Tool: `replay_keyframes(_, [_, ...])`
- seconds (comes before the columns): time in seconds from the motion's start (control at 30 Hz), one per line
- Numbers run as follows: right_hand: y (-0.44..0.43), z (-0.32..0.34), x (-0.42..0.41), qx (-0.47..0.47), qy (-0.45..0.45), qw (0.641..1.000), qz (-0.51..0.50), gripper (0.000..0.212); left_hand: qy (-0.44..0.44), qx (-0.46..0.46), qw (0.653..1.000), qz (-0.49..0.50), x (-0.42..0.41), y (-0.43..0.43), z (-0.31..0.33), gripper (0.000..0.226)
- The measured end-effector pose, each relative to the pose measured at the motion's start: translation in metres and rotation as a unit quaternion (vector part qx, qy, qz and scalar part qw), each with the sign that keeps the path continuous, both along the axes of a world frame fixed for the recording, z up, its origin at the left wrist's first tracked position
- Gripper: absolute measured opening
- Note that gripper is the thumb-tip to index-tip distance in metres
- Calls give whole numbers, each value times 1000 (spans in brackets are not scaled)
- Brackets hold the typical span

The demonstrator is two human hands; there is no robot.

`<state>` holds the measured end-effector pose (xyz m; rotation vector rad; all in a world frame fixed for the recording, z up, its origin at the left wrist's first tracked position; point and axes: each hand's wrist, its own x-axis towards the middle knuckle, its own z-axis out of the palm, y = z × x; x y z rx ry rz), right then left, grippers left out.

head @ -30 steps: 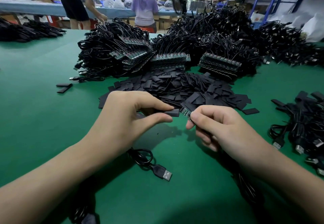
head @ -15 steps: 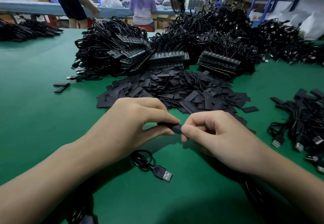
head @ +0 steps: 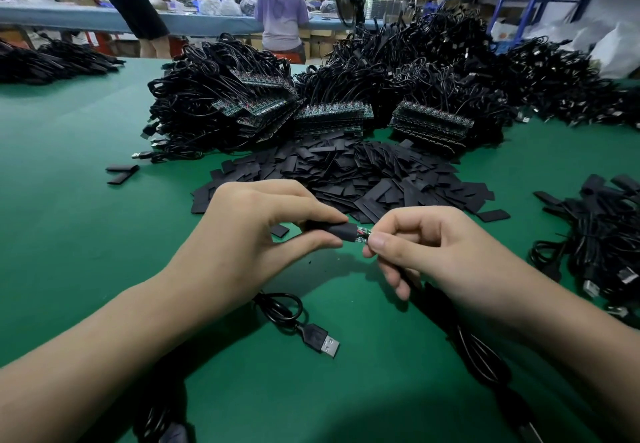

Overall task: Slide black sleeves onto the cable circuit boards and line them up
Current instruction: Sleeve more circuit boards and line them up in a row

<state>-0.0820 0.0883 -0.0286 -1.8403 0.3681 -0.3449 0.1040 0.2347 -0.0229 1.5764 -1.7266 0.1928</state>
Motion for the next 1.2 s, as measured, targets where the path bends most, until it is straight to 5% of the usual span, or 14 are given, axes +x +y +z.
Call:
replay_keyframes(0.53, [1, 1, -1, 79, 5, 996, 39, 17, 13, -17, 999, -28, -1, 0, -3, 21])
replay_keyframes(1.2, [7, 0, 2, 34, -31, 999, 28, 21, -1, -30, 1000, -5, -4, -1, -4, 22])
